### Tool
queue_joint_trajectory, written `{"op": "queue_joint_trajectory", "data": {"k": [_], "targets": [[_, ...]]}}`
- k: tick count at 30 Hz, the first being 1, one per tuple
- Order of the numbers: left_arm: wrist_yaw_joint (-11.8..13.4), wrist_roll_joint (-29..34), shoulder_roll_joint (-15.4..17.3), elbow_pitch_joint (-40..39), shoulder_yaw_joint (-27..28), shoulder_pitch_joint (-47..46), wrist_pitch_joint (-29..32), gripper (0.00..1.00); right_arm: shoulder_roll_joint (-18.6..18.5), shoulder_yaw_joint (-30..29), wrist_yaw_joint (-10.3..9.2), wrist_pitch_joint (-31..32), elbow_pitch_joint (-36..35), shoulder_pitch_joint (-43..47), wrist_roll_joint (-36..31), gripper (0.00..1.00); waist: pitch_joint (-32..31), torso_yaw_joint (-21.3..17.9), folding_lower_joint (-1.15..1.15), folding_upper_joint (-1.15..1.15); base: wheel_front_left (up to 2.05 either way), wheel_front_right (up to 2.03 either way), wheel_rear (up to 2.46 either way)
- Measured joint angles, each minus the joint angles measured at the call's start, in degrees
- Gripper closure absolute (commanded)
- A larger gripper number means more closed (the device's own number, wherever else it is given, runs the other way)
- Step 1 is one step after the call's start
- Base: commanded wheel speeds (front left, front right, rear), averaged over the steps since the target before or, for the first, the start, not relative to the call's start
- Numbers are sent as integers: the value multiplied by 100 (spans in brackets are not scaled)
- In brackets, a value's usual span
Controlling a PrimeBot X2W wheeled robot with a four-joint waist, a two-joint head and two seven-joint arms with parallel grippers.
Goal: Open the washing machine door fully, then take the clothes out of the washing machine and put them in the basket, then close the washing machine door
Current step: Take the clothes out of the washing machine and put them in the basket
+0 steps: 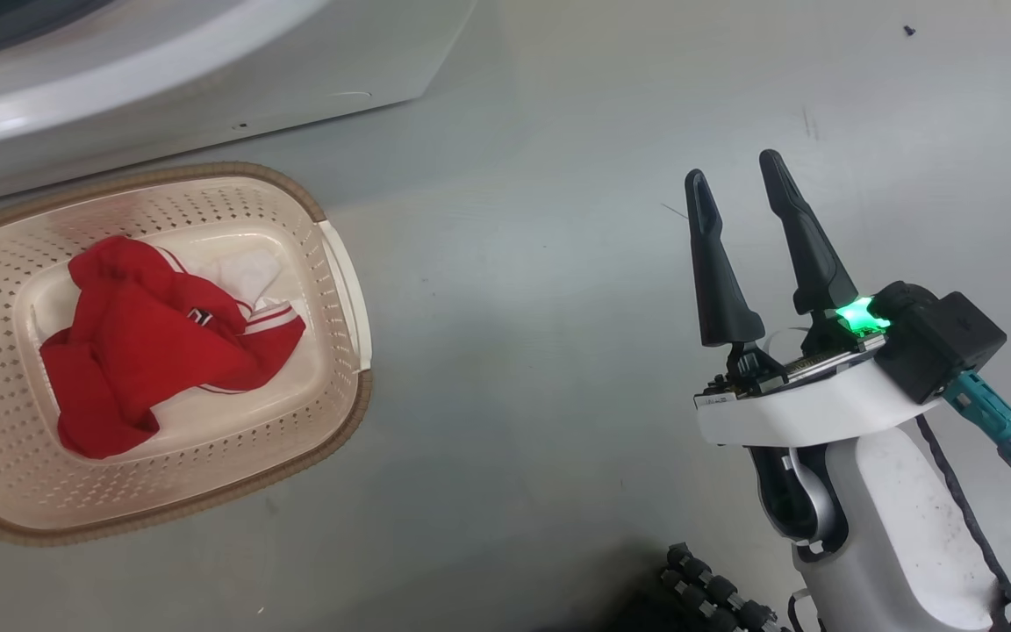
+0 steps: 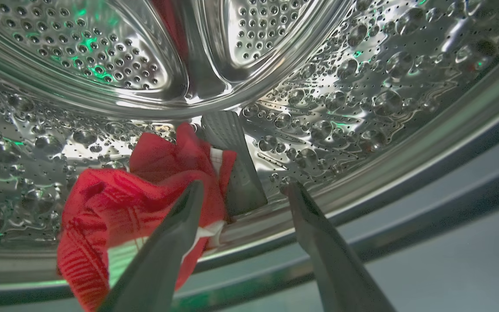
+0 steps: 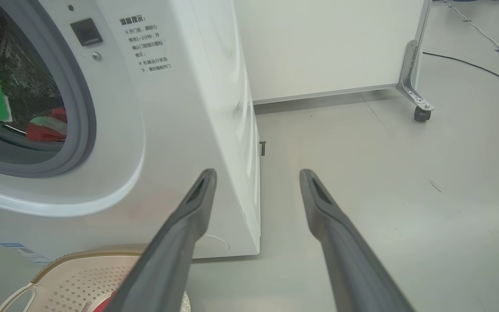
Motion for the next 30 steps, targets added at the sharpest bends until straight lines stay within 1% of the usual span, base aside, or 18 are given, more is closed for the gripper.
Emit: {"op": "queue_joint_trajectory", "data": {"k": [6, 8, 10, 17, 23, 24, 25, 26, 27, 28, 29, 30], "targets": [[-8, 245, 321, 167, -38, -543, 204, 0, 2, 74, -2, 0, 1, -126, 59, 0, 143, -122, 0, 0, 0, 0, 0], [-9, 288, 356, 274, -55, -669, 281, 0, 3, 88, -3, 0, 9, -127, 62, 0, 179, -150, 0, 0, 0, 0, 0], [-35, 328, 375, 403, -103, -715, 361, 0, 2, 101, -46, 0, 24, -130, 83, 0, 199, -173, 0, 0, 0, 0, 0], [-41, 352, 466, 800, -130, -774, 722, 0, 2, 146, -47, 0, 49, -193, 98, 0, 225, -202, 0, 0, 0, 0, 0], [111, 430, 593, 1122, -124, -878, 1089, 0, 2, 140, -53, 0, 49, -215, 100, 0, 261, -218, 0, 0, 0, 0, 0], [142, 458, 613, 1180, -122, -878, 1151, 6, 3, 137, -53, 0, 49, -215, 100, 0, 264, -219, 0, 0, 0, 0, 0], [155, 476, 624, 1229, -114, -882, 1205, 26, 2, 137, -53, 0, 49, -215, 100, 0, 268, -219, 0, 0, 0, 0, 0], [176, 476, 626, 1249, -107, -897, 1266, 51, 2, 136, -53, 0, 51, -215, 100, 0, 272, -219, 0, 0, 0, 0, 0], [210, 477, 626, 1265, -108, -930, 1323, 64, 2, 136, -53, 0, 52, -216, 100, 0, 275, -218, 0, 0, 0, 0, 0], [210, 495, 631, 1285, -112, -965, 1384, 79, 2, 136, -53, 0, 52, -219, 100, 0, 278, -216, 0, 0, 0, 0, 0], [212, 500, 631, 1308, -109, -993, 1412, 100, 2, 136, -53, 0, 52, -224, 100, 0, 281, -214, 0, 0, 0, 0, 0], [214, 500, 631, 1329, -110, -1020, 1424, 100, 2, 136, -53, 0, 52, -231, 100, 0, 284, -213, 0, 0, 0, 0, 0]]}}
